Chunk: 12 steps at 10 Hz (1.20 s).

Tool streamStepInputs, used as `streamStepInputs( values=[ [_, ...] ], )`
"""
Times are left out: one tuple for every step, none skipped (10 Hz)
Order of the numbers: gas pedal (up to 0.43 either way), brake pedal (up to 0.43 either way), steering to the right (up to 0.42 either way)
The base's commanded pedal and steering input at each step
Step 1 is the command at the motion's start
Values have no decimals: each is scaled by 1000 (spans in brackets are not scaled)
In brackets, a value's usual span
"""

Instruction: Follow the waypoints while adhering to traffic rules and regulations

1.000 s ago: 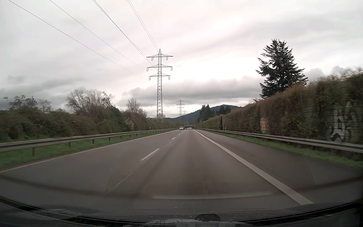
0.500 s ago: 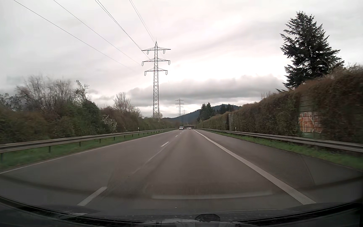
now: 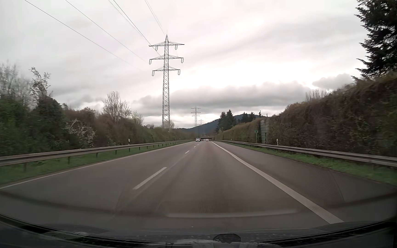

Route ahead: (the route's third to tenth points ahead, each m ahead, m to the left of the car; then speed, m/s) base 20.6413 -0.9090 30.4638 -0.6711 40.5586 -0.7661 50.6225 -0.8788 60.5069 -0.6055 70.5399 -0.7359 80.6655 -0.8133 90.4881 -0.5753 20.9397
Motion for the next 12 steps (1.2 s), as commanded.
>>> streamStepInputs(
  values=[
    [169,0,1],
    [169,0,1],
    [169,0,1],
    [169,0,1],
    [169,0,1],
    [169,0,1],
    [169,0,1],
    [169,0,1],
    [169,0,1],
    [169,0,1],
    [169,0,1],
    [169,0,1]
  ],
)
